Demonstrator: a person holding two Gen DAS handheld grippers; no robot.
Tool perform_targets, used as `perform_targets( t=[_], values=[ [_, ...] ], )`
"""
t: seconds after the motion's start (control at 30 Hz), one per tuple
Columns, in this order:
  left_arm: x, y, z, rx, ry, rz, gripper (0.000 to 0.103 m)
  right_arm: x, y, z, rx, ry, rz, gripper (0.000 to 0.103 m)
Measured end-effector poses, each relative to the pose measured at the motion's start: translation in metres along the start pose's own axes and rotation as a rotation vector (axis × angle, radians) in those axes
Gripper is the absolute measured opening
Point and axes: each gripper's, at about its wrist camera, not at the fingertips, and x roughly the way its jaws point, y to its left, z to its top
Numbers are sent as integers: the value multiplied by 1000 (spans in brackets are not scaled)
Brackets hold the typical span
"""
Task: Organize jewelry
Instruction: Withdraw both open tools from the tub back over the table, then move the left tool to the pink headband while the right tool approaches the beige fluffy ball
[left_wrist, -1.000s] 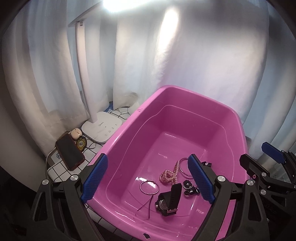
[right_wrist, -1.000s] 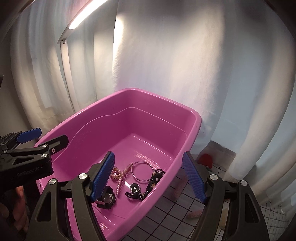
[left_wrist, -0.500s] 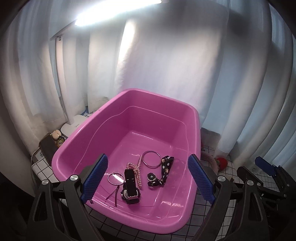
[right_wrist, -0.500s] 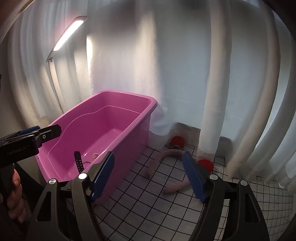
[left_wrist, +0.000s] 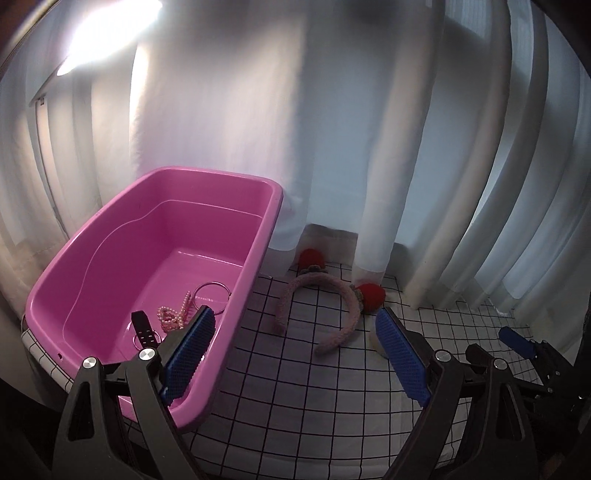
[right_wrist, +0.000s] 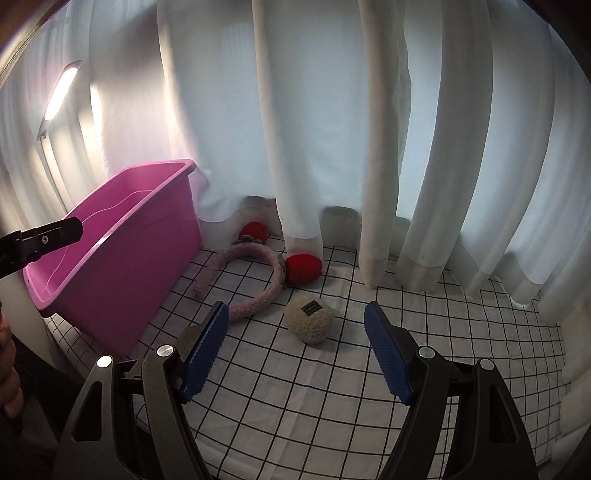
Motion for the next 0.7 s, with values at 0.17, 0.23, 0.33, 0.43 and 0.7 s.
perform_targets(
  t=[0.17, 0.23, 0.33, 0.43, 0.7],
  values=[
    [12, -28, -4, 29, 33, -40, 89, 10, -20, -4, 25, 21, 15, 72],
    [20, -39, -7, 44, 46, -46, 89, 19, -26, -7, 28, 42, 20, 72],
    [35, -51, -12, 70, 67, -36, 89, 35, -36, -9, 41, 76, 33, 72],
    [54, -59, -16, 80, 100, -24, 89, 52, -42, -12, 45, 107, 47, 72],
    [111, -72, -35, 109, 188, 20, 89, 102, -48, -23, 89, 183, 70, 72]
  ],
)
